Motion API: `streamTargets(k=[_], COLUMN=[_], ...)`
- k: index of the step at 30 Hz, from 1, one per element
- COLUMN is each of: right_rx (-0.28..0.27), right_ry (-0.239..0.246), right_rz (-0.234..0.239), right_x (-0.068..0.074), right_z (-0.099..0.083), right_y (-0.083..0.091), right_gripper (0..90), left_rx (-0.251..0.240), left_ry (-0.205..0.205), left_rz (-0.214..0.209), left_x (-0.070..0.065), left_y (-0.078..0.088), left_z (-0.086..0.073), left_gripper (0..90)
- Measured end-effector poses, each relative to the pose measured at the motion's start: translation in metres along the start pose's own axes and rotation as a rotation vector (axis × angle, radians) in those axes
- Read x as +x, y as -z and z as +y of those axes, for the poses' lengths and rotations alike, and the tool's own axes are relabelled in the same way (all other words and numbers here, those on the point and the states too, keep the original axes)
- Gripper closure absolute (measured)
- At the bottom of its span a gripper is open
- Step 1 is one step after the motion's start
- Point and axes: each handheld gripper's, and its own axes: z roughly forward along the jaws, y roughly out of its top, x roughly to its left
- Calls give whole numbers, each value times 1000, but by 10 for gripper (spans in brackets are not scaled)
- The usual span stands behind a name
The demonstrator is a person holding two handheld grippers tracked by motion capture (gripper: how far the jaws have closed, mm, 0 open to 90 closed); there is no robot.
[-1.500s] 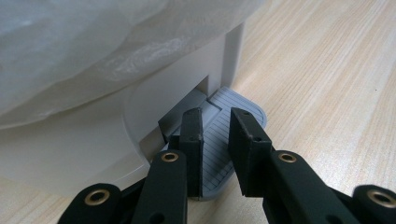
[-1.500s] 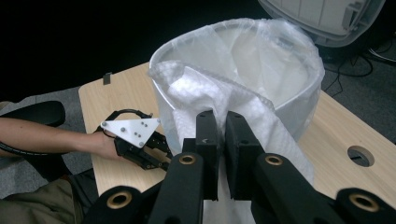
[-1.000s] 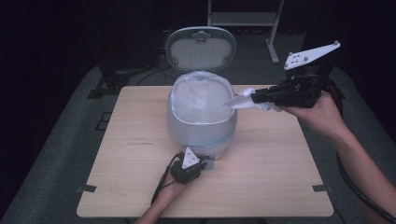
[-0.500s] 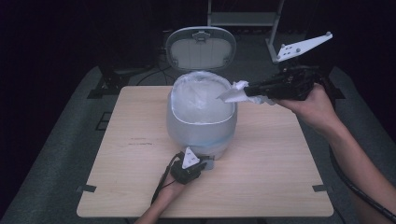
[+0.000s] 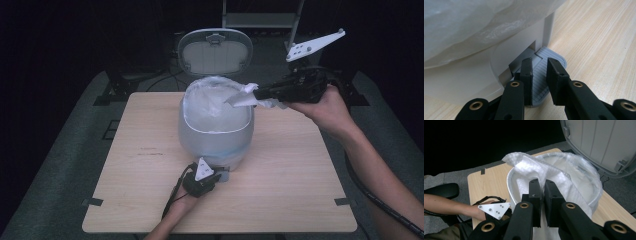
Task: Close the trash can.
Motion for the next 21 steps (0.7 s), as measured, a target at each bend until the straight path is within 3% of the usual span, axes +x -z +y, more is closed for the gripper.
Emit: streamTargets(k=[21], right_rx=[6], right_ry=[24], right_rz=[26], right_x=[3], right_z=[14], right_y=[-20], right_gripper=[843], left_rx=[-3], left_ry=[1], left_rz=[0], left_x=[0], left_y=[0], left_z=[0], left_gripper=[752])
